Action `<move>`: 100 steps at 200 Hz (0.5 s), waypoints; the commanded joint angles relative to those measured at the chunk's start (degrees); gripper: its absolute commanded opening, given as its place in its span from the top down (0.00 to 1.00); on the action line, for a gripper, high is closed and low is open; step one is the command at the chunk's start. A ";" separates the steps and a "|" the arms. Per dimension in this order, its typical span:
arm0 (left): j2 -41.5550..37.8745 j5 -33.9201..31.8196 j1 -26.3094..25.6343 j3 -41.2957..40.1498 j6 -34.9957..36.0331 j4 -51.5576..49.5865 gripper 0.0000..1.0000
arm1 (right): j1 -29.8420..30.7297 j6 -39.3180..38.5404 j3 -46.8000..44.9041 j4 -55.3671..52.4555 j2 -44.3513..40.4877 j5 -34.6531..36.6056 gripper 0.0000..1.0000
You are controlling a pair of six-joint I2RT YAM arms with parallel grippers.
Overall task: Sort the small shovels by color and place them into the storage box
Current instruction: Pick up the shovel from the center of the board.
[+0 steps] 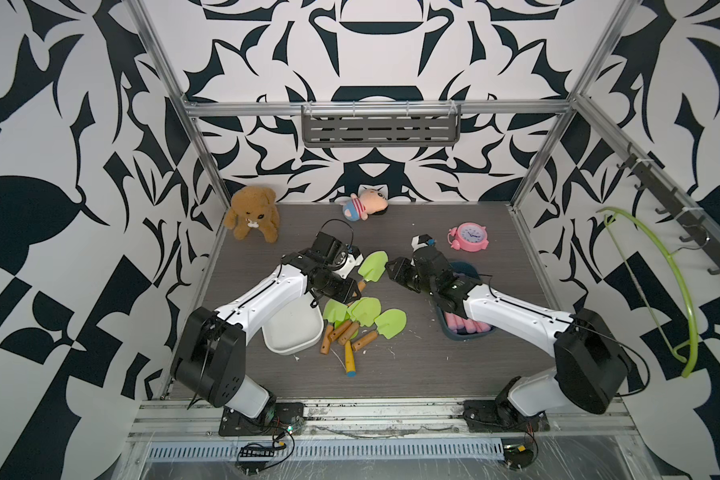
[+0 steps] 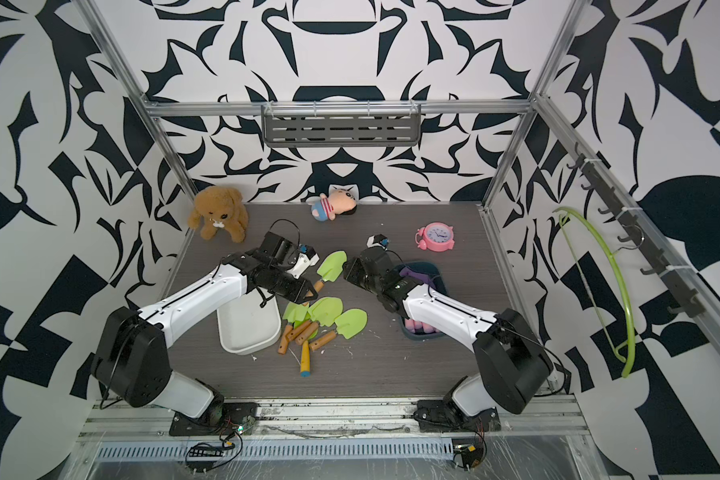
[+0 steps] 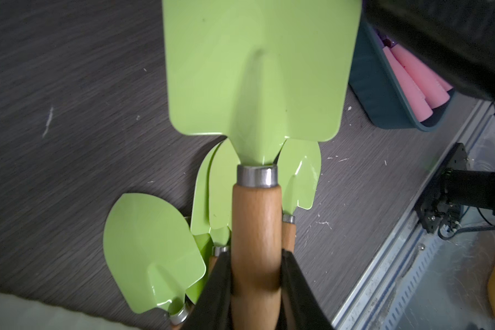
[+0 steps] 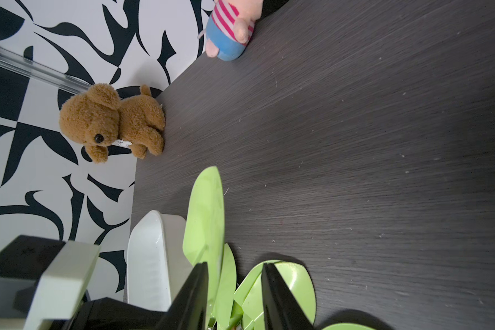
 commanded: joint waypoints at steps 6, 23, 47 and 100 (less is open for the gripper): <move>-1.14 4.15 0.23 -0.57 -0.13 1.39 1.00 | 0.33 0.33 3.32 4.53 1.20 -1.42 0.64; -1.49 5.20 0.23 -0.72 0.04 1.54 1.00 | 0.46 0.44 4.11 5.04 2.33 -1.97 0.64; -1.98 6.90 0.22 -0.94 0.23 1.62 1.00 | 0.55 0.64 4.49 5.52 3.24 -1.96 0.70; -1.76 7.69 0.33 -0.85 0.44 1.10 0.93 | 0.59 -0.01 4.00 6.18 2.98 -2.01 1.00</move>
